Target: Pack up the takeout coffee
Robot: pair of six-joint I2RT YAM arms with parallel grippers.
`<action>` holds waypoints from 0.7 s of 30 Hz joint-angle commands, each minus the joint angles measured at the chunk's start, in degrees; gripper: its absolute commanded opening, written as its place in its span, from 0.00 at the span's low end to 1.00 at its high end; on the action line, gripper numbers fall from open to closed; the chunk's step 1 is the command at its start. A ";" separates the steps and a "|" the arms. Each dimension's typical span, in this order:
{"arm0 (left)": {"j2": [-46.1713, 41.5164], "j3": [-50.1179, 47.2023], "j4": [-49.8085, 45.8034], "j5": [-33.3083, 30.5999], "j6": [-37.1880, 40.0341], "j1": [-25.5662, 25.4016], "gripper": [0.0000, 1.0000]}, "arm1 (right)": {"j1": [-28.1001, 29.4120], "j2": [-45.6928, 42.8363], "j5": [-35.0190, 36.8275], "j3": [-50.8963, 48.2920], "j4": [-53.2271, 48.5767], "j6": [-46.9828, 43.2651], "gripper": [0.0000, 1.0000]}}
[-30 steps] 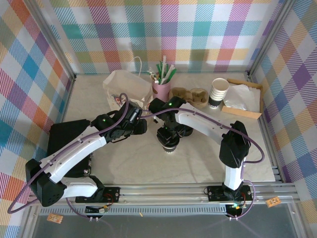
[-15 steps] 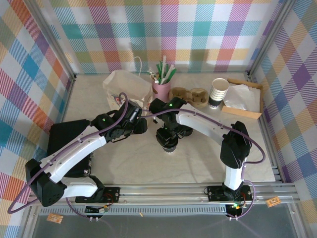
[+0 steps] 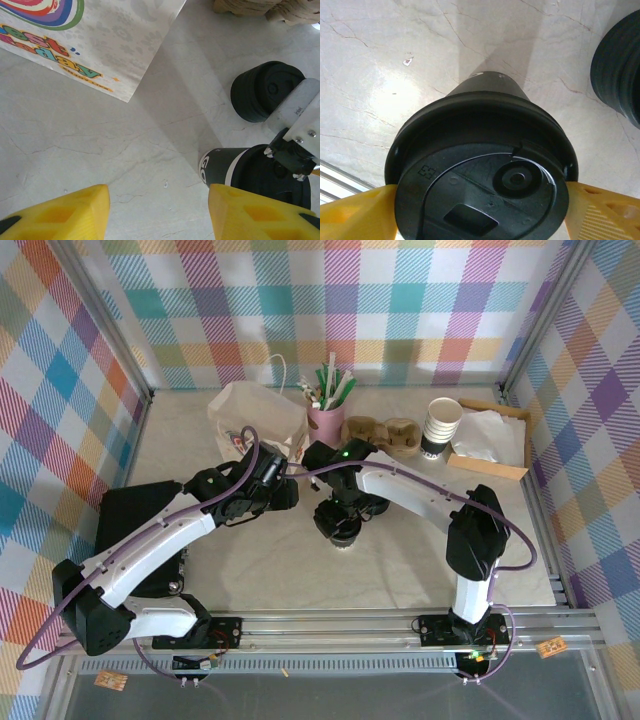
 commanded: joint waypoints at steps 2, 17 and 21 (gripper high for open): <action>1.00 2.35 -1.66 0.46 0.72 0.63 0.55 | 0.44 -0.97 -0.27 0.31 -1.22 0.25 0.86; 2.18 3.71 -2.50 -0.88 4.39 0.70 0.54 | 0.18 -5.14 1.18 6.46 -6.43 4.86 0.99; 1.49 3.47 -2.64 -0.02 3.48 0.63 0.54 | -0.71 -7.10 0.63 7.99 -6.69 6.08 0.99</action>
